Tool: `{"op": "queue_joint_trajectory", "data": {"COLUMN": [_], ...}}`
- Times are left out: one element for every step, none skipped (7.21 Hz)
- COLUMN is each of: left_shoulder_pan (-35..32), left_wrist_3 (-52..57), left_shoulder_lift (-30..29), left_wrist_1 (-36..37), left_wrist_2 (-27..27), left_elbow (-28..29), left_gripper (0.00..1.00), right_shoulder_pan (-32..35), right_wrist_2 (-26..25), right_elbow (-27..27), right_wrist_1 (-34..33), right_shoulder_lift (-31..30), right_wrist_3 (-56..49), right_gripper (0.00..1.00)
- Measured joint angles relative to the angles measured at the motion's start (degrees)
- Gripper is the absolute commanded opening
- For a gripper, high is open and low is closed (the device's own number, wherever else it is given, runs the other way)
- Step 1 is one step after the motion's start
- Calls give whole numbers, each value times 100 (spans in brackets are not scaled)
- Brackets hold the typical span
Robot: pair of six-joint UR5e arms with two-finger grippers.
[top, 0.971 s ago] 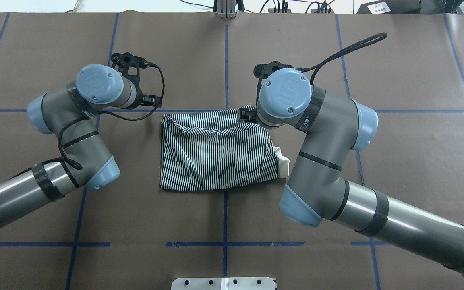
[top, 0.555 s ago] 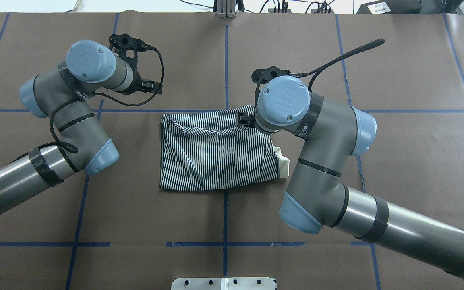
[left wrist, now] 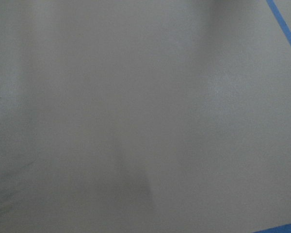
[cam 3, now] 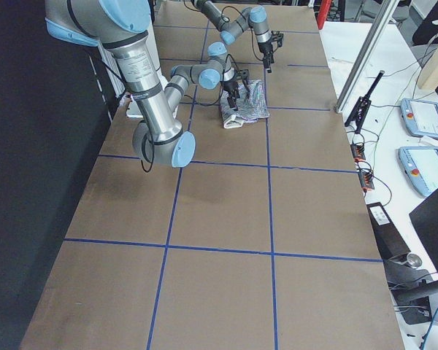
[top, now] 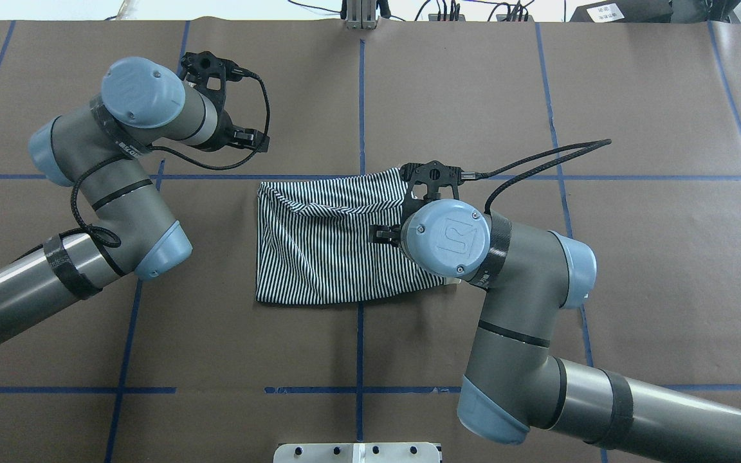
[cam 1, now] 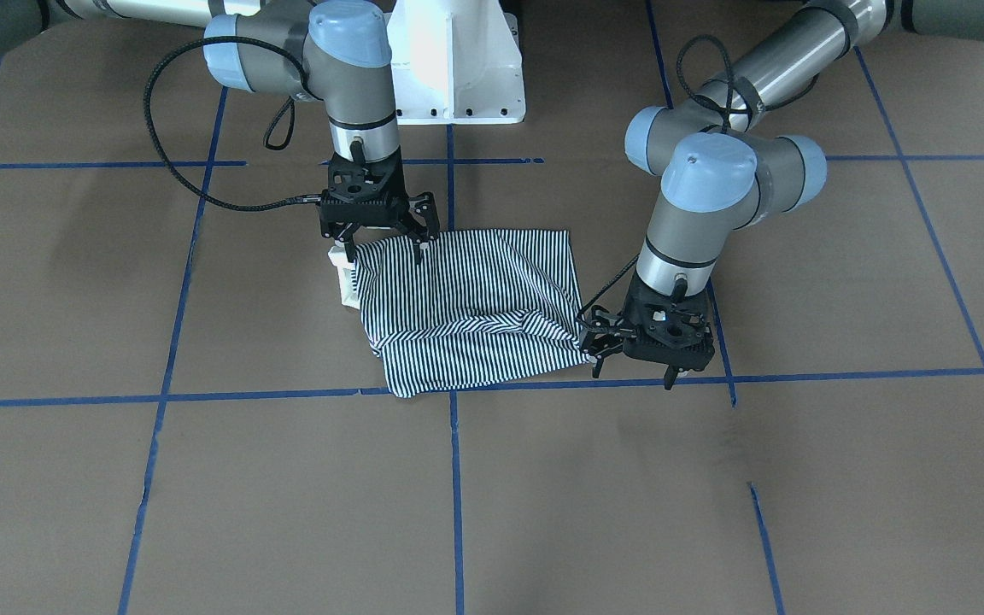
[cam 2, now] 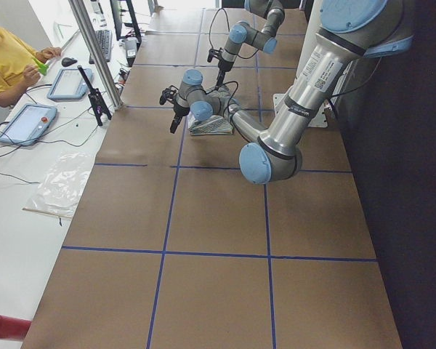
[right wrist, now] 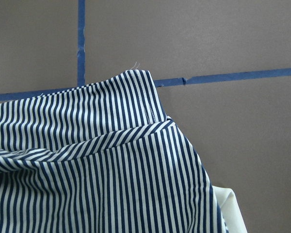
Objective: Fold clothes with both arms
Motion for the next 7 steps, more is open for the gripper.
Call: {"op": "queue_joint_trajectory", "data": {"left_shoulder_pan": [4, 8, 12, 14, 16, 16, 16], "left_wrist_3": [-15, -25, -30, -34, -38, -42, -47], "left_shoulder_lift": [-2, -2, 7, 16, 25, 34, 40], "left_wrist_1": [-1, 0, 3, 5, 6, 6, 6], "left_wrist_2": [-4, -3, 0, 0, -1, 1, 2], "left_elbow": [-3, -5, -5, -5, -9, -14, -27], "left_gripper": [100, 100, 100, 100, 100, 100, 100], "right_shoulder_pan": [-89, -188, -252, -296, -334, -366, -385], "right_wrist_2": [-47, -92, -123, -134, -137, -138, -141], "right_elbow": [9, -12, -63, -113, -148, -213, -324], "right_wrist_1": [-16, -21, -18, 1, 23, 77, 227], "right_shoulder_lift": [-44, -98, -146, -200, -253, -277, -285], "right_wrist_3": [21, 21, 2, -16, -22, -20, -17], "right_gripper": [100, 100, 100, 100, 100, 100, 100]}}
